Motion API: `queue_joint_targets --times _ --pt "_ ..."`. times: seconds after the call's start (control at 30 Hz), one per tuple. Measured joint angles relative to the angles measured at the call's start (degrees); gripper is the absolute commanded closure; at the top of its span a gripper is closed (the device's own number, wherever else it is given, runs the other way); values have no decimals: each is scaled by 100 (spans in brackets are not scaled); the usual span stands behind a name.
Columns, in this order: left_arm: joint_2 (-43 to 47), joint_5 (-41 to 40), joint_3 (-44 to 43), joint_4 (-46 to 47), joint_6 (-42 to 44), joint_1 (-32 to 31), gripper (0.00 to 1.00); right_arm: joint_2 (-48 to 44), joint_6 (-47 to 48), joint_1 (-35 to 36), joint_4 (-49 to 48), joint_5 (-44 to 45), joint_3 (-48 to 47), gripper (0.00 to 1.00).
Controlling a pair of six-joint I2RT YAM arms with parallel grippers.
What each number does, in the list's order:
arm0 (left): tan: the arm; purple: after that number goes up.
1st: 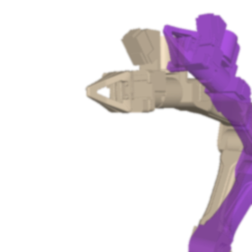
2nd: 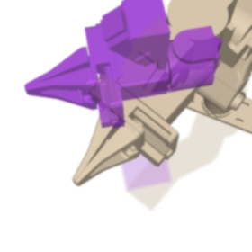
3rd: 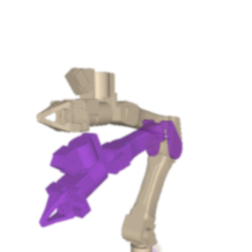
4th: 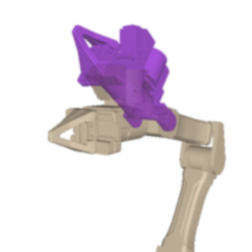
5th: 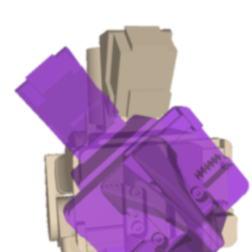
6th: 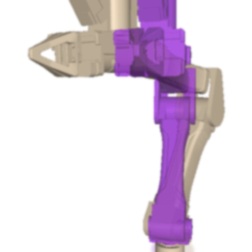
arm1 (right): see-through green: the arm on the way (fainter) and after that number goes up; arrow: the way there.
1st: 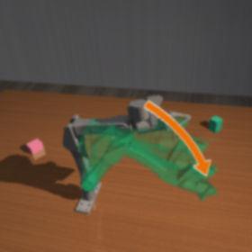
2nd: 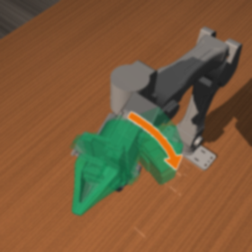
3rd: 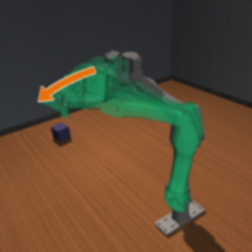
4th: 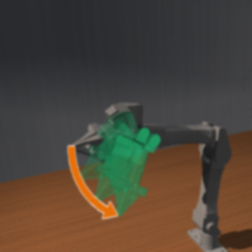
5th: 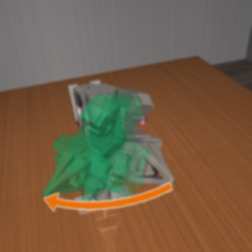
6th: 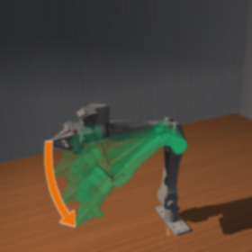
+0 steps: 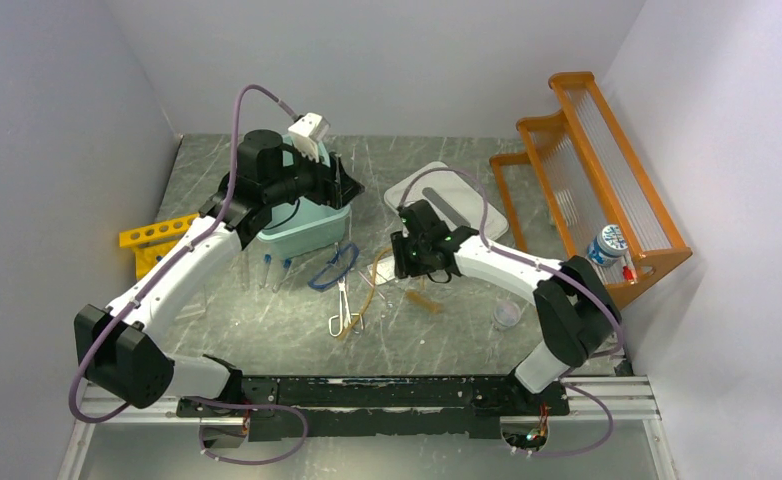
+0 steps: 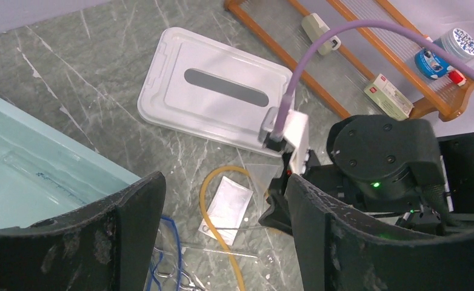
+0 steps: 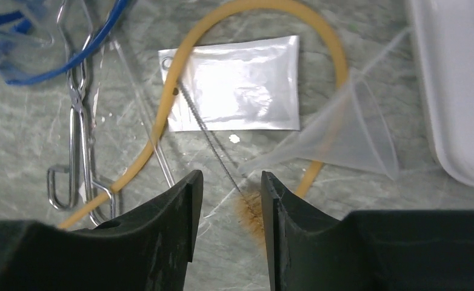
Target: Organize the chemistry lab equipment
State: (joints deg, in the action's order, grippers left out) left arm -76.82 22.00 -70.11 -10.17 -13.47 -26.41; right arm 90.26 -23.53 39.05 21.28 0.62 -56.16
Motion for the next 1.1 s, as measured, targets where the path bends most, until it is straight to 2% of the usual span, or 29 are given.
queue_joint_targets --times 0.1,0.2,0.47,0.83,1.1 --pt "0 -11 0 17 0 0 23 258 461 133 22 -136 -181 56" --pt "0 -13 0 42 -2 0 23 549 850 264 94 -223 -339 60" --pt "-9 -13 0 127 -42 0 23 997 1298 459 319 -212 -461 67" --pt "-120 -15 0 184 -72 0 24 1331 1589 761 503 181 -750 100" --pt "-155 -39 0 208 -155 0 26 1147 1722 780 1082 129 -1038 100"
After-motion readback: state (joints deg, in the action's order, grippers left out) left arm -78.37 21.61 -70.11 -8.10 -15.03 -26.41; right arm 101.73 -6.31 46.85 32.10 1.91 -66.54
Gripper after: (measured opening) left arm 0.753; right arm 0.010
